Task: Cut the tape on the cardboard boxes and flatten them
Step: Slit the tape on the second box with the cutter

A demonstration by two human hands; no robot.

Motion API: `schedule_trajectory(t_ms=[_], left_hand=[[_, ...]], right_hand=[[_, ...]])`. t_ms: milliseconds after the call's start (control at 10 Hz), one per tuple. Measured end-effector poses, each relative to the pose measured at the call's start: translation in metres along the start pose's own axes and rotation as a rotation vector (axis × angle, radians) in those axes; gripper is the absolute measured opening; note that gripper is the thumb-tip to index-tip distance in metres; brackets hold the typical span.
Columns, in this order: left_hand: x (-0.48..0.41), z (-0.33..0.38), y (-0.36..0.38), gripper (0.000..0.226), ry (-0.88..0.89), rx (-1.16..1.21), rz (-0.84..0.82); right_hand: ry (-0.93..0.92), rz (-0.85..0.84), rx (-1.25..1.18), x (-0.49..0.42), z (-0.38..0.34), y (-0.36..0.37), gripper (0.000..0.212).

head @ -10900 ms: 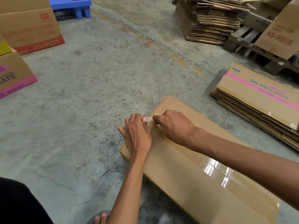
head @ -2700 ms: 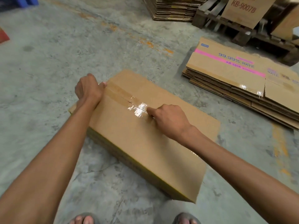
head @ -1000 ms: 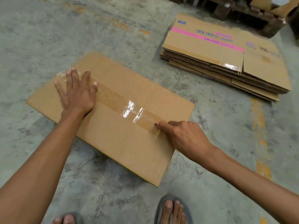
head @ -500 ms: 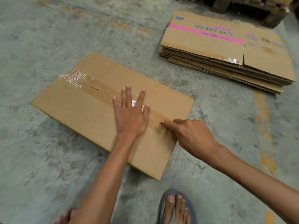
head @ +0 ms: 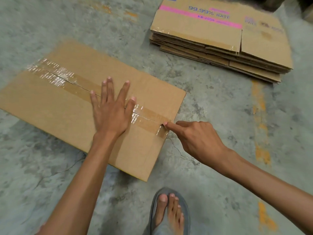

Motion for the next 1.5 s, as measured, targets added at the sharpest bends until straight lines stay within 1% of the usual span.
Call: schedule_trajectory(t_ms=[300,400,500,600,700,800,900,1000,1100,1200,1300,1400,1500], left_hand=[[0.001,0.000,-0.002,0.056,-0.009,0.010,-0.008],[0.001,0.000,-0.002,0.057,-0.007,0.005,-0.013],[-0.002,0.000,-0.003,0.057,-0.003,0.007,-0.011],[-0.011,0.001,-0.002,0.058,-0.017,-0.014,-0.007],[-0.021,0.011,-0.002,0.059,-0.028,-0.001,-0.015],[-0.019,0.023,-0.009,0.067,-0.012,0.071,-0.076],[0.020,0.040,-0.011,0.084,0.088,0.095,-0.224],[0.065,0.058,-0.005,0.107,0.225,-0.050,-0.316],[0.068,0.057,-0.002,0.107,0.273,-0.085,-0.275],[0.068,0.052,-0.005,0.096,0.354,-0.004,-0.273],[0.073,0.051,-0.008,0.086,0.411,0.127,-0.236],[0.078,0.053,-0.018,0.071,0.391,0.290,-0.143],[0.087,0.056,-0.029,0.039,0.376,0.167,0.105]], right_hand=[[-0.011,0.010,0.009,0.014,0.004,-0.001,0.061],[0.028,-0.012,0.021,0.021,0.011,0.000,0.062],[0.100,-0.217,0.071,0.052,0.026,0.035,0.057],[0.246,-0.217,-0.018,0.103,0.038,0.065,0.055],[0.333,-0.025,-0.203,0.109,0.031,0.056,0.039],[0.328,0.179,-0.341,0.078,0.023,0.038,0.031],[0.358,0.282,-0.416,0.050,0.030,0.031,0.034],[0.389,0.351,-0.452,0.038,0.031,0.029,0.034],[0.362,0.367,-0.490,0.038,0.025,0.030,0.034],[0.365,0.371,-0.519,0.044,0.022,0.037,0.035],[0.378,0.383,-0.552,0.049,0.016,0.043,0.036],[0.362,0.387,-0.577,0.051,0.006,0.044,0.038],[0.356,0.399,-0.575,0.052,0.003,0.042,0.037]])
Point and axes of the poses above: each hand's wrist, its own x-axis away from the middle knuckle, its own y-axis out of the palm, z = x × y, the point moved 5 cm from there along -x, towards the middle knuckle, and after that the axes turned 9 degrees about -y, right-handed, at the moved point
